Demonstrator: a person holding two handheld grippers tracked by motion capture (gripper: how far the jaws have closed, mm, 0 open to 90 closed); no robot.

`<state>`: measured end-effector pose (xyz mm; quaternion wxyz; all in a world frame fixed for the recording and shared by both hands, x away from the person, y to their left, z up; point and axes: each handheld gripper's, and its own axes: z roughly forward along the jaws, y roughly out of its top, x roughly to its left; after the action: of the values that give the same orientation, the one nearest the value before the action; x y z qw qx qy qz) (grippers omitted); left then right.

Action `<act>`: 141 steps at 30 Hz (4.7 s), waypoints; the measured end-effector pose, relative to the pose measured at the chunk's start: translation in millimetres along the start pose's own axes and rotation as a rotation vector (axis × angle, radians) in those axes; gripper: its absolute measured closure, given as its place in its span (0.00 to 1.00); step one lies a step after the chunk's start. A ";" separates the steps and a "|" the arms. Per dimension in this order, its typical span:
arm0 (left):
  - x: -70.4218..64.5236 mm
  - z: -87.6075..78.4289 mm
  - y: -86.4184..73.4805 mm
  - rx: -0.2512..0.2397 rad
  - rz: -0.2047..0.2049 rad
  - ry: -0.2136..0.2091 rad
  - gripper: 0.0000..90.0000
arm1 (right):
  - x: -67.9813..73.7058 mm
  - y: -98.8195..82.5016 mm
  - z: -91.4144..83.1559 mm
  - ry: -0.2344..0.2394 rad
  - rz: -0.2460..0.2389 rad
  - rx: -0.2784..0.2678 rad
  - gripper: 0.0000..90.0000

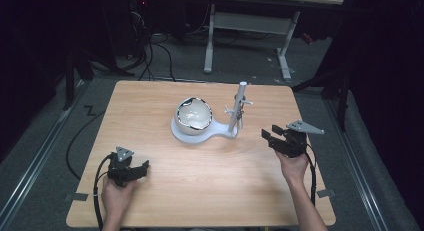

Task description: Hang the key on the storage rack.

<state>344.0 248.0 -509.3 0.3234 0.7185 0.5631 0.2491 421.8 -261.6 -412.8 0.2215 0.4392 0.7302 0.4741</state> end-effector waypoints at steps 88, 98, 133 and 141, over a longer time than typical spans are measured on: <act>-0.2 0.1 0.1 0.000 0.002 -0.001 0.26 | -24.8 -78.0 20.4 -0.161 0.059 0.169 0.53; -0.3 0.1 0.1 0.000 0.002 0.000 0.26 | -28.2 -80.9 24.3 -0.181 0.056 0.201 0.52; -0.1 -0.3 -0.3 -0.001 0.001 -0.003 0.26 | -22.1 -84.2 30.6 -0.236 0.023 0.260 0.39; 0.0 -0.3 -0.4 -0.002 0.001 -0.004 0.27 | -19.7 -84.8 29.8 -0.236 0.031 0.264 0.37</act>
<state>343.5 248.1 -509.4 0.3249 0.7190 0.5620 0.2483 417.5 -277.5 -503.3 0.2390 0.5282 0.7482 0.3227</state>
